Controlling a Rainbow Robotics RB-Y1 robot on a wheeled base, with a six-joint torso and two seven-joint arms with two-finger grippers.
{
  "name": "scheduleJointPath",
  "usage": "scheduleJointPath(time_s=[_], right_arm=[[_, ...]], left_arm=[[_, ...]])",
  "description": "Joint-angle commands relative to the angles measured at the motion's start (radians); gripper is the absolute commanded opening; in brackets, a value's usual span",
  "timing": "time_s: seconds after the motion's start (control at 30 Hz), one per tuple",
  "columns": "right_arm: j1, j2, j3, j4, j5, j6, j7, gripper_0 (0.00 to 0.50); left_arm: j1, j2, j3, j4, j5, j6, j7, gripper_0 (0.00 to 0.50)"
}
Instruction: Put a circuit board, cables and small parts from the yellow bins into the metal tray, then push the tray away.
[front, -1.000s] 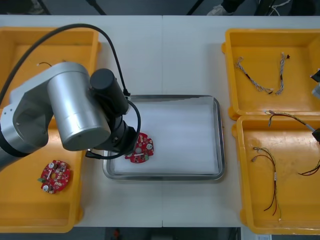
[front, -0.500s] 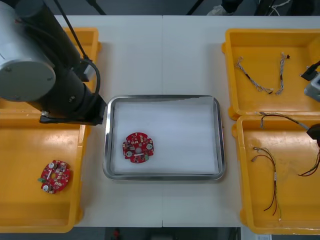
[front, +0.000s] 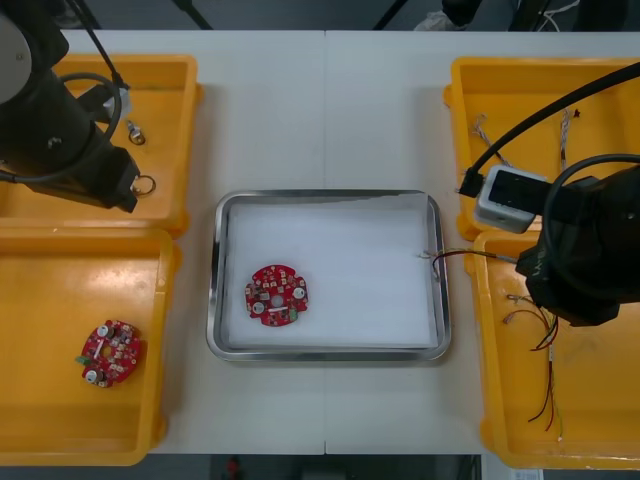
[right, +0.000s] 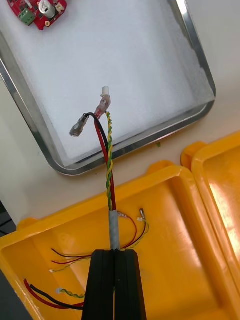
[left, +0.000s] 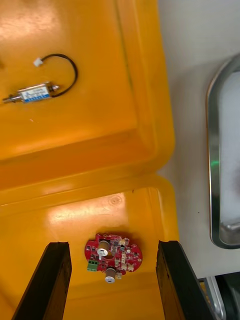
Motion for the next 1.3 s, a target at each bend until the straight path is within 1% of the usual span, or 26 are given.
scheduleJointPath(time_s=[0.03,0.17,0.23,0.27,0.33,0.4,0.5,0.63,0.8,0.87,1.0,1.17,1.3], right_arm=[[-0.117,0.053,0.127,0.032,0.056,-0.004,0.044,0.0],[-0.168,0.12,0.221,0.077,0.119,-0.044,0.066,0.0],[-0.195,0.155,0.276,0.101,0.168,-0.072,0.104,0.0],[-0.202,0.165,0.287,0.107,0.181,-0.078,0.116,0.0],[-0.226,0.203,0.337,0.15,0.23,-0.104,0.167,0.0],[-0.237,0.231,0.37,0.186,0.256,-0.127,0.208,0.0],[-0.248,0.257,0.416,0.232,0.28,-0.151,0.259,0.0],[-0.258,0.274,0.495,0.284,0.326,-0.194,0.34,0.0],[-0.26,0.295,0.577,0.36,0.395,-0.269,0.412,0.0],[-0.26,0.298,0.604,0.393,0.411,-0.294,0.429,0.0],[-0.26,0.298,0.681,0.46,0.434,-0.335,0.431,0.0],[-0.26,0.3,0.741,0.509,0.454,-0.38,0.432,0.0],[-0.26,0.303,0.785,0.557,0.475,-0.452,0.434,0.0]], left_arm=[[-0.116,0.041,0.025,0.103,-0.011,-0.028,-0.028,0.5],[-0.146,0.04,0.023,0.197,-0.015,-0.075,-0.069,0.5],[-0.155,0.038,0.025,0.24,-0.026,-0.093,-0.111,0.5],[-0.156,0.04,0.025,0.249,-0.029,-0.098,-0.12,0.5],[-0.156,0.04,0.031,0.289,-0.043,-0.127,-0.165,0.5],[-0.156,0.04,0.031,0.33,-0.04,-0.166,-0.194,0.5],[-0.156,0.04,0.031,0.382,-0.049,-0.224,-0.232,0.5],[-0.161,0.038,0.031,0.473,-0.064,-0.307,-0.301,0.5],[-0.161,0.036,0.031,0.56,-0.064,-0.386,-0.379,0.5],[-0.161,0.03,0.031,0.588,-0.066,-0.411,-0.398,0.5],[-0.169,0.006,0.031,0.655,-0.081,-0.474,-0.421,0.5],[-0.192,-0.023,0.031,0.723,-0.098,-0.506,-0.436,0.5],[-0.199,-0.04,0.031,0.775,-0.109,-0.538,-0.459,0.5]])
